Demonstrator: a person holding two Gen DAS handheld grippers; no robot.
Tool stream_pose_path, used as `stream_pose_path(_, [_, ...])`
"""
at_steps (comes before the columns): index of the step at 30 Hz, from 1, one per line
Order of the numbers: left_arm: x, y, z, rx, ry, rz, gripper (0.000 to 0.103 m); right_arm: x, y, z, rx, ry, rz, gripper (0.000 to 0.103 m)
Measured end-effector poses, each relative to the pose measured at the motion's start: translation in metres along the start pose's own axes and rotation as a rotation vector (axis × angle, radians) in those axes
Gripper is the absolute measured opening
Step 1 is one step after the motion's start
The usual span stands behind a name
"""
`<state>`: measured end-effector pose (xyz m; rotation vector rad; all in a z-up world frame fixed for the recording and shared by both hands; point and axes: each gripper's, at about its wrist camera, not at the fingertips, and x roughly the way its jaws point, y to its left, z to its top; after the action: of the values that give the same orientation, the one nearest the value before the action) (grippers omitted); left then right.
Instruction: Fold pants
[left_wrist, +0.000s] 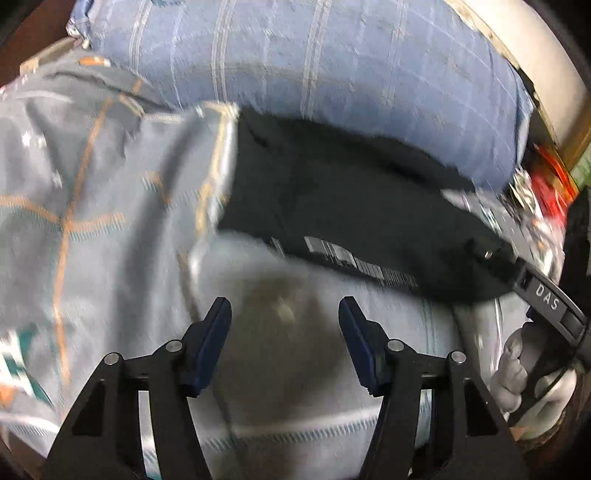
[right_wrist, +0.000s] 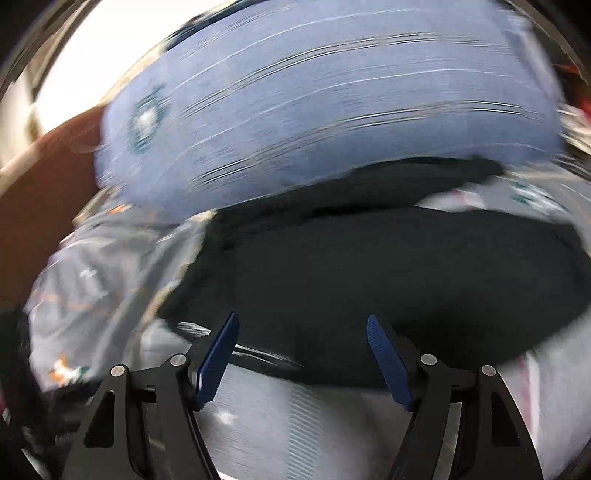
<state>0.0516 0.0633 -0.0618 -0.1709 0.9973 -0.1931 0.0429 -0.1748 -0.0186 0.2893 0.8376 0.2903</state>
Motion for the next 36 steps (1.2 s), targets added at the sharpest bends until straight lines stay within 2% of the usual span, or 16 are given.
stream_pose_path(3, [0.017, 0.008, 0.027, 0.018, -0.015, 0.012, 0.060, 0.037, 0.019, 0.034, -0.006, 0.093, 0.116, 0.074])
stream_pose_path(5, [0.038, 0.015, 0.039, 0.032, 0.012, 0.027, 0.060, 0.063, 0.035, 0.053, -0.019, 0.138, 0.142, 0.074])
stream_pose_path(10, [0.078, 0.035, 0.055, -0.021, 0.054, 0.017, 0.060, 0.136, 0.071, 0.106, -0.081, 0.210, 0.115, 0.074])
stream_pose_path(15, [0.088, 0.038, 0.063, -0.025, 0.012, -0.005, 0.059, 0.209, 0.105, 0.134, -0.215, 0.271, 0.010, 0.074])
stream_pose_path(17, [0.087, 0.033, 0.061, -0.012, -0.003, 0.009, 0.030, 0.234, 0.114, 0.135, -0.271, 0.288, -0.062, 0.075])
stream_pose_path(18, [0.086, 0.031, 0.061, -0.015, -0.013, 0.021, 0.028, 0.246, 0.118, 0.134, -0.294, 0.300, -0.096, 0.075])
stream_pose_path(19, [0.082, 0.031, 0.061, -0.026, -0.018, 0.026, 0.019, 0.257, 0.119, 0.132, -0.316, 0.316, -0.130, 0.075])
stream_pose_path(20, [0.080, 0.032, 0.061, -0.034, -0.022, 0.025, 0.015, 0.265, 0.119, 0.130, -0.338, 0.317, -0.173, 0.074])
stream_pose_path(22, [0.071, 0.035, 0.061, -0.066, -0.030, 0.009, 0.011, 0.265, 0.120, 0.129, -0.361, 0.299, -0.205, 0.064])
stream_pose_path(24, [0.063, 0.037, 0.060, -0.091, -0.031, -0.011, 0.009, 0.252, 0.113, 0.135, -0.311, 0.289, -0.157, 0.044])
stream_pose_path(25, [0.061, 0.038, 0.062, -0.097, -0.030, -0.015, 0.008, 0.244, 0.108, 0.138, -0.278, 0.283, -0.125, 0.039])
stream_pose_path(26, [0.059, 0.037, 0.061, -0.101, -0.030, -0.016, 0.007, 0.235, 0.103, 0.141, -0.247, 0.275, -0.099, 0.023])
stream_pose_path(27, [0.055, 0.037, 0.059, -0.104, -0.029, -0.016, 0.007, 0.226, 0.099, 0.143, -0.227, 0.274, -0.073, 0.003])
stream_pose_path(28, [0.051, 0.036, 0.057, -0.107, -0.027, -0.014, 0.006, 0.220, 0.097, 0.145, -0.211, 0.279, -0.030, 0.003])
stream_pose_path(33, [0.028, 0.041, 0.042, -0.147, -0.020, -0.017, 0.006, 0.194, 0.119, 0.142, -0.227, 0.263, 0.022, 0.003])
stream_pose_path(36, [0.024, 0.053, 0.039, -0.177, -0.015, 0.000, 0.006, 0.199, 0.140, 0.133, -0.231, 0.278, 0.065, 0.003])
